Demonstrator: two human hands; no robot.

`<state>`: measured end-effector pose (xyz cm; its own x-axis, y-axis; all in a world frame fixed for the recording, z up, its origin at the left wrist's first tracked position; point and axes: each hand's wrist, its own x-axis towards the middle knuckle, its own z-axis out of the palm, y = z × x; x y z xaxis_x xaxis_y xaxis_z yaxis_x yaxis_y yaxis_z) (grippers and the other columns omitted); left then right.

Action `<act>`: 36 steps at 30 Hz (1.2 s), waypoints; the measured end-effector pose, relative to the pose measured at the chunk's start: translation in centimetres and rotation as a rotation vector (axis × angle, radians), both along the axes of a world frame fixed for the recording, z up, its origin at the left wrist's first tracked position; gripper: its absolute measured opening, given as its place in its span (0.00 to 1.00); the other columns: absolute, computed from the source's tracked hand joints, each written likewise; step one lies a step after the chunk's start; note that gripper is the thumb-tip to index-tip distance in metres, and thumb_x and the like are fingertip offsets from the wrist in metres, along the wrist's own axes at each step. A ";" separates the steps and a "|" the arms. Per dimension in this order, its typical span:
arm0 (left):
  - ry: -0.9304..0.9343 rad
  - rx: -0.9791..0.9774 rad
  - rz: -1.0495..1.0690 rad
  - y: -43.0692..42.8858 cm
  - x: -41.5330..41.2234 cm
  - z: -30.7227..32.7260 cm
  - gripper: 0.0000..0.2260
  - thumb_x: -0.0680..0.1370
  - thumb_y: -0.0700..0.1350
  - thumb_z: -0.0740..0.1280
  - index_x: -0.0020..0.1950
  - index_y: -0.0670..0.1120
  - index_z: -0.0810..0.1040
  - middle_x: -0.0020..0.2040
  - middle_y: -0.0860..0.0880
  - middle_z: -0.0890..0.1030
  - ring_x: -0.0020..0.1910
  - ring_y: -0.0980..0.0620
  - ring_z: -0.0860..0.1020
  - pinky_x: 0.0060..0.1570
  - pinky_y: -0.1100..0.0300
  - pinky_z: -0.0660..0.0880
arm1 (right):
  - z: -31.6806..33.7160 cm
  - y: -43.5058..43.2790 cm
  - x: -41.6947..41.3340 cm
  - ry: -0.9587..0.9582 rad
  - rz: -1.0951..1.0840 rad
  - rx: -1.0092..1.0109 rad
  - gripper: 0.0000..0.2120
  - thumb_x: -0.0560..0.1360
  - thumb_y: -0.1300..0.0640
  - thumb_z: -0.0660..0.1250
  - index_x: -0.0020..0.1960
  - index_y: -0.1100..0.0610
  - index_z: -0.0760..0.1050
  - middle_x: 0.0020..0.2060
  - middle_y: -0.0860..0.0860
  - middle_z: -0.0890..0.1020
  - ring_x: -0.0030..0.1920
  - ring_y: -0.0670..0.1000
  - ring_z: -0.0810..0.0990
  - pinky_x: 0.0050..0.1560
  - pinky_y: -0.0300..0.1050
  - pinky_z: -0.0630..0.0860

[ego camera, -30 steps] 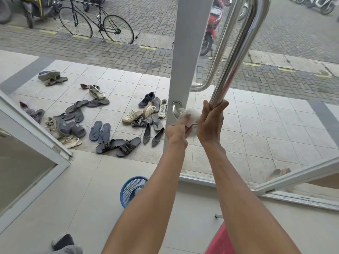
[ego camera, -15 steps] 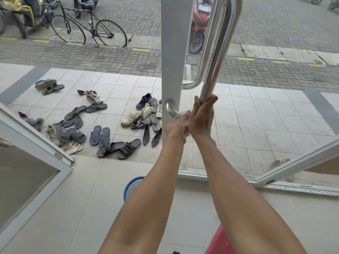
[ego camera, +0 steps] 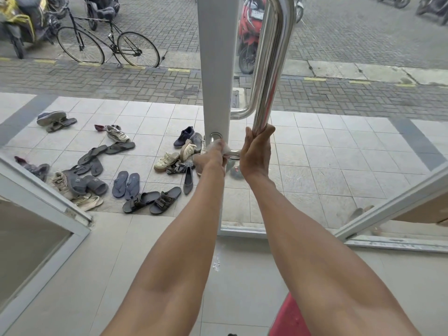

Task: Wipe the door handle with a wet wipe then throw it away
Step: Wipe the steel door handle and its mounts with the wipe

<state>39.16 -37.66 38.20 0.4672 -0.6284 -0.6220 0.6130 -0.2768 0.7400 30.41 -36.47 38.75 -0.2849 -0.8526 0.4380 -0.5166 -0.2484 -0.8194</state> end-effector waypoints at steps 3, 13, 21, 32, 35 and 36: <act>0.031 0.017 -0.118 0.7 -1.1 0.2 0.29 0.63 0.42 0.81 0.60 0.39 0.74 0.49 0.41 0.82 0.39 0.49 0.84 0.32 0.58 0.81 | 0.0 -0.1 0.1 -0.005 -0.022 0.037 0.08 0.82 0.53 0.56 0.52 0.56 0.59 0.42 0.52 0.73 0.37 0.51 0.73 0.38 0.44 0.66; -0.045 0.067 -0.091 0.9 0.3 1.3 0.25 0.67 0.43 0.79 0.58 0.36 0.74 0.47 0.42 0.80 0.40 0.48 0.81 0.39 0.57 0.81 | 0.9 0.6 -0.1 -0.018 0.022 0.148 0.11 0.81 0.52 0.56 0.49 0.52 0.54 0.40 0.49 0.72 0.34 0.44 0.71 0.38 0.45 0.64; -0.352 0.139 -0.042 1.1 -2.8 1.4 0.24 0.69 0.44 0.77 0.60 0.36 0.75 0.58 0.38 0.81 0.54 0.42 0.82 0.50 0.57 0.80 | 0.9 0.6 -0.6 0.009 0.040 0.147 0.10 0.82 0.52 0.56 0.51 0.53 0.54 0.43 0.52 0.73 0.36 0.50 0.71 0.38 0.45 0.64; -0.205 0.119 -0.122 1.1 0.3 1.1 0.33 0.66 0.49 0.80 0.64 0.37 0.70 0.58 0.41 0.80 0.45 0.48 0.81 0.39 0.60 0.80 | 0.9 0.7 -0.2 0.009 0.037 0.138 0.09 0.82 0.53 0.56 0.51 0.53 0.54 0.42 0.51 0.72 0.38 0.51 0.72 0.39 0.45 0.65; -0.186 0.118 -0.085 0.9 0.5 0.7 0.36 0.65 0.49 0.80 0.65 0.37 0.69 0.59 0.40 0.79 0.52 0.44 0.81 0.48 0.60 0.78 | 0.7 0.6 -0.3 0.018 0.020 0.144 0.10 0.82 0.52 0.56 0.51 0.53 0.54 0.42 0.51 0.72 0.38 0.52 0.73 0.39 0.46 0.65; -0.118 0.089 -0.089 0.8 0.2 0.4 0.35 0.65 0.46 0.80 0.65 0.36 0.69 0.58 0.40 0.79 0.52 0.44 0.81 0.52 0.56 0.79 | 0.6 0.6 -0.2 0.017 0.011 0.147 0.09 0.82 0.52 0.56 0.51 0.53 0.55 0.42 0.50 0.72 0.39 0.51 0.72 0.39 0.46 0.65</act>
